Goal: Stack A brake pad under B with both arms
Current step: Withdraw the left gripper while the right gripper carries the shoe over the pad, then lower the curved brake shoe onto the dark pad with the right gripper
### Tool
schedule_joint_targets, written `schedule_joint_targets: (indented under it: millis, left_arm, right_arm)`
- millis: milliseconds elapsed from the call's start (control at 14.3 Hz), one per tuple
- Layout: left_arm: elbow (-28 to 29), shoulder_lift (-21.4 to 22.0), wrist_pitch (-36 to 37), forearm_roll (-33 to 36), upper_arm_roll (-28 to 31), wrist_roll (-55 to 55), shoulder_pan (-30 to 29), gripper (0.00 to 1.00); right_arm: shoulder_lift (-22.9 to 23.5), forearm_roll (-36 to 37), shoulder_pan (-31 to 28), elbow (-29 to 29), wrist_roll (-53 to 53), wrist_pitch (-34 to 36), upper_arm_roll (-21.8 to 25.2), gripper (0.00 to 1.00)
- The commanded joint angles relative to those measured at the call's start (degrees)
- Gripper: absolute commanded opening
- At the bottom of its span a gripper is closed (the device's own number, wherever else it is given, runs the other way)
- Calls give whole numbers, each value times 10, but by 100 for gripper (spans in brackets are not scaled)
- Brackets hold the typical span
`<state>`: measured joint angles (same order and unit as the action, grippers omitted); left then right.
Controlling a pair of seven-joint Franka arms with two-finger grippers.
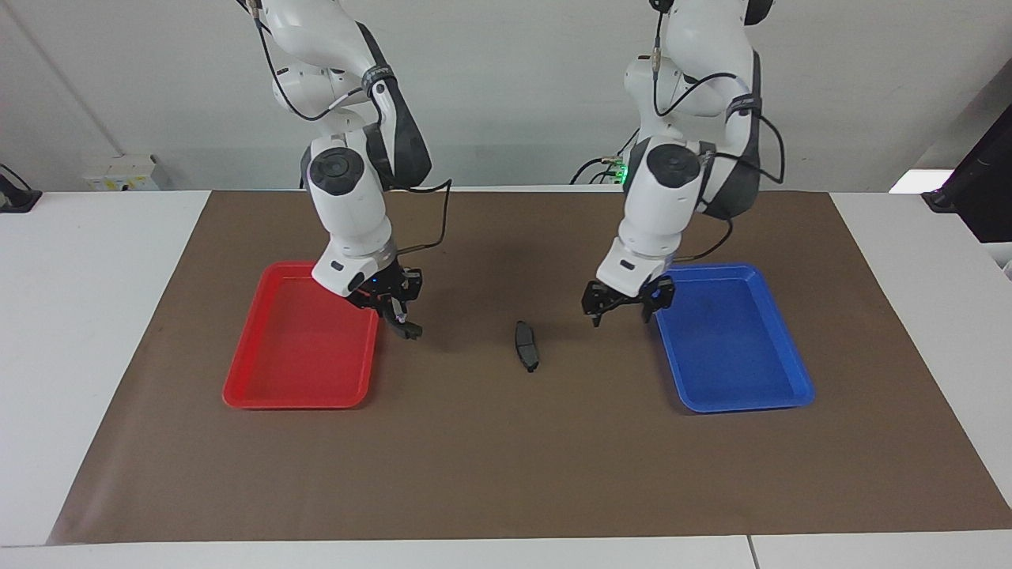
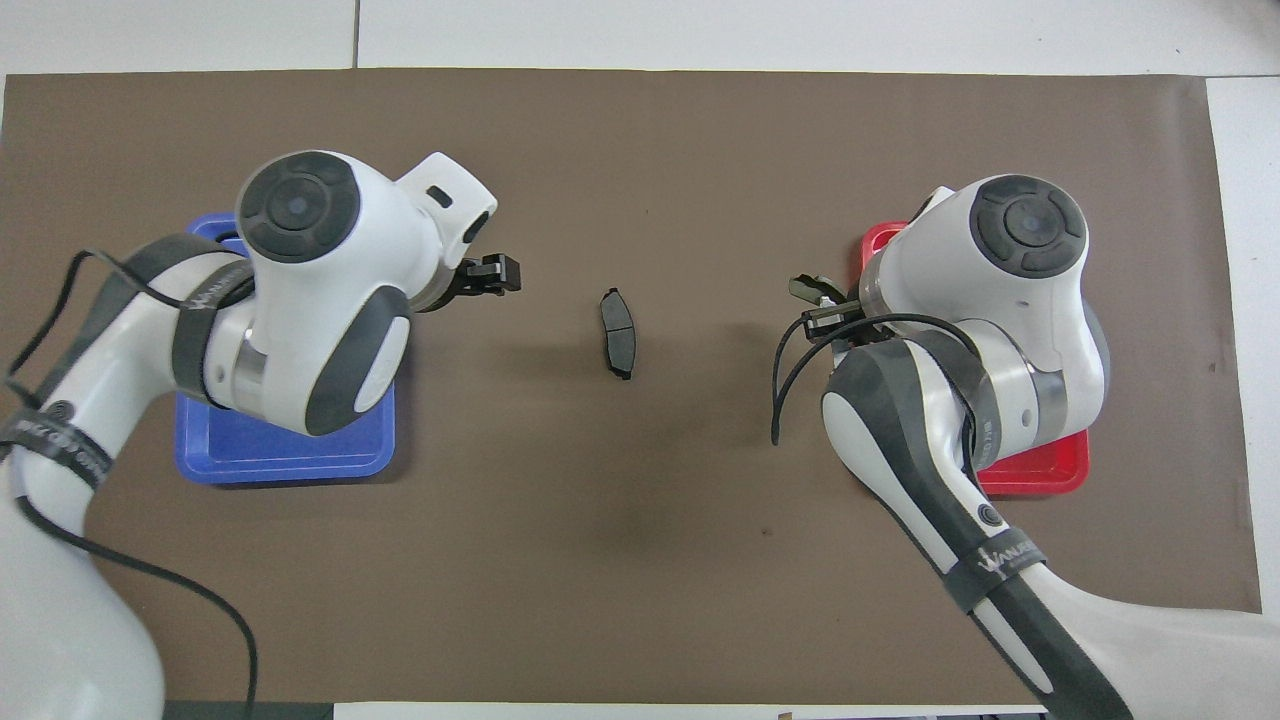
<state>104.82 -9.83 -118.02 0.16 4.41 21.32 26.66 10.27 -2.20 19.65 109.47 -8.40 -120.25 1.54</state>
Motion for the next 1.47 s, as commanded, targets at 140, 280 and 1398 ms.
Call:
schedule_joint_targets:
  millis: [140, 280, 1398]
  left_arm:
    - [29, 74, 76, -2, -5, -172, -135, 98]
    - [28, 93, 94, -2, -5, -228, -183, 98]
    - [-67, 118, 259, -3, -3, -322, -269, 98]
  right_arm:
    - [118, 1, 75, -150, -103, 20, 0, 0]
    - [154, 4, 109, -188, -149, 20, 0, 0]
    - [238, 16, 159, -212, -169, -94, 0, 0]
